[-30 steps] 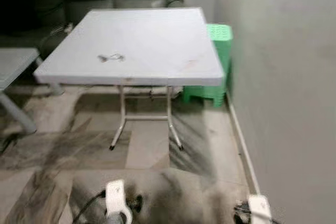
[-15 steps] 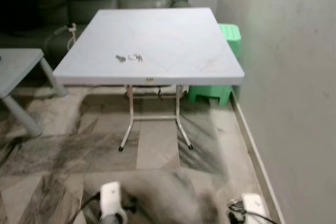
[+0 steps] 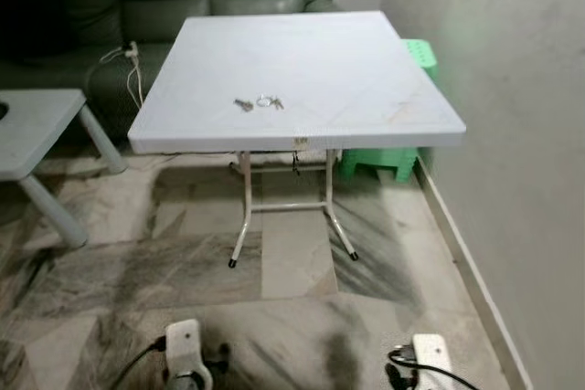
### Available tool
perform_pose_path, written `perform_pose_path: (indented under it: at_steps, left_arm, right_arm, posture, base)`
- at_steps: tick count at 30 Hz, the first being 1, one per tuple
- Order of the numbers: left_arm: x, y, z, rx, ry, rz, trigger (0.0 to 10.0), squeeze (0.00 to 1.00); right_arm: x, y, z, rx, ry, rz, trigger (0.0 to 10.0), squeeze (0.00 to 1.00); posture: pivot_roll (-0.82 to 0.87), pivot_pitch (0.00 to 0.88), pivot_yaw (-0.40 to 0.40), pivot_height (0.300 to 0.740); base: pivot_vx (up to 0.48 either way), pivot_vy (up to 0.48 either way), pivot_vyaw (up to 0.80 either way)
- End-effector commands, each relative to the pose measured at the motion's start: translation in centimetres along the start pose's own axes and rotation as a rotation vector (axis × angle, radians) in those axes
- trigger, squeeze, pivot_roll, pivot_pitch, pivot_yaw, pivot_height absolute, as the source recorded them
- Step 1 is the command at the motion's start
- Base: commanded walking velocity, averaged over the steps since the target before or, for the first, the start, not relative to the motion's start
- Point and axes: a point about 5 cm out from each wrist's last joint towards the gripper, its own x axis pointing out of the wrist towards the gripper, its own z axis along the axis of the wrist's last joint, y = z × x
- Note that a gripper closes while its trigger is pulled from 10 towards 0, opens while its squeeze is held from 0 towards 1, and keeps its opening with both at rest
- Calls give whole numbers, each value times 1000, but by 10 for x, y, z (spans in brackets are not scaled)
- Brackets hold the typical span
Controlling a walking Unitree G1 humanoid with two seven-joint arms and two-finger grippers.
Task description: Hang keys on a hook
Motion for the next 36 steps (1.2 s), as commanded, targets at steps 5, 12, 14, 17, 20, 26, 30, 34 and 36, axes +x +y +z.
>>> perform_pose_path:
  at_steps: [5, 12, 14, 17, 20, 26, 30, 34, 36]
  left_arm:
    - [0, -10, -6, -3, 21, -19, 10000, 0]
    - [0, -9, -6, -11, 21, -13, 10000, 0]
    - [0, -9, -5, -10, 20, -12, 10000, 0]
    - [0, -8, -6, -18, 23, -5, 10000, 0]
    - [0, -8, -6, -26, 26, -1, 10000, 0]
    - [0, -9, -5, -42, 30, 5, 10000, 0]
    - [4, -15, 10, -55, -32, -25, 10000, 0]
    - [8, -23, 38, -59, -173, -94, 10000, 0]
    - [8, -26, 46, -62, -220, -117, 10000, 0]
  right_arm:
    - [-3, -12, -4, 1, 13, -36, 10000, 0]
    - [-3, -12, -4, 1, 14, -36, 10000, 0]
    - [-3, -12, -4, 1, 13, -36, 10000, 0]
    - [-3, -12, -4, 2, 13, -37, 10000, 0]
    - [-3, -12, -4, 3, 13, -38, 10000, 0]
    - [-3, -12, -2, 3, 8, -41, 10000, 0]
    - [1, -12, 14, 29, -65, -38, 10000, 0]
    - [5, -14, 50, 39, -228, -10, 10000, 0]
    - [5, -13, 61, 38, -280, 3, 10000, 0]
  posture:
    - [-18, 0, -17, 740]
    - [-18, 0, -19, 740]
    - [-19, 0, -19, 740]
    - [-18, 0, -19, 740]
    - [-17, 0, -20, 740]
    - [-15, 0, -19, 740]
    - [-19, 0, -16, 740]
    - [-25, 0, -12, 740]
    - [-25, 0, -12, 740]
  base:
    - [0, 480, 0]
    - [0, 181, 0]
    - [0, 0, 0]
    - [0, 0, 0]
    - [0, 0, 0]
    - [0, 0, 0]
    - [0, 0, 0]
    - [0, 0, 0]
    - [0, 0, 0]
